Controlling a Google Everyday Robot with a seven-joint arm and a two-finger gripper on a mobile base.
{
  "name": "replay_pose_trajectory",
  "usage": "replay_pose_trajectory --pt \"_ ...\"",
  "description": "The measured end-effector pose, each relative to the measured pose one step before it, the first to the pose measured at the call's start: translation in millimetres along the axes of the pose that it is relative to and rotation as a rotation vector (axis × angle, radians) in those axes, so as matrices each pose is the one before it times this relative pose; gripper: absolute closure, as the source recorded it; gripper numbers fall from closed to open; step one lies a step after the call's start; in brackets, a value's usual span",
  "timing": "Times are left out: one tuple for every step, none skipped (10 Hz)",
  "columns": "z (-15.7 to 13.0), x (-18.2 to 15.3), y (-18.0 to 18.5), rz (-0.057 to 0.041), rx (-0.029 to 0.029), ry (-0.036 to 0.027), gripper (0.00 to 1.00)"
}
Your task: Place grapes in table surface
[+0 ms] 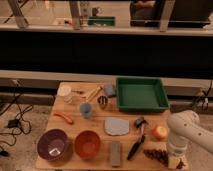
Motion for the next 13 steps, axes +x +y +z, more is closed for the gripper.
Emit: replay_pose_trajectory --pt "-1.39 0.21 0.47 0.00507 0.00761 -0.00049 1.0" --pt "-1.57 0.02 0.52 0.00265 0.00764 -0.00031 1.0" --pt "-1.93 -0.1 0.93 0.0022 0.01188 0.00138 1.0" --pt "-2.0 -0.93 1.39 -0.0014 0.01126 0.00278 1.0" --pt "-1.48 -0.52 0.92 -0.00213 0.0098 0.00217 1.0" --pt "-6.38 -2.93 3.47 -0.01087 0.02426 0.00252 1.0" --pt "-5.32 -2.45 2.95 -0.00824 0.01476 0.00016 1.0" --pt "-5.55 -2.44 2.64 -0.01033 0.01929 0.0011 1.0" --pt "-6.23 -3.18 2.18 -0.01086 0.02017 -0.00041 1.0" --pt "-4.38 -1.46 2.64 -0.00753 0.01308 0.00187 1.0" --pt "-5.72 -2.82 1.34 -0.00998 0.02045 0.00033 1.0" --pt "-7.37 -2.31 3.27 -0.00895 0.02046 0.00134 1.0" --pt "-10.21 -2.44 2.82 -0.00897 0.02483 -0.00334 1.0"
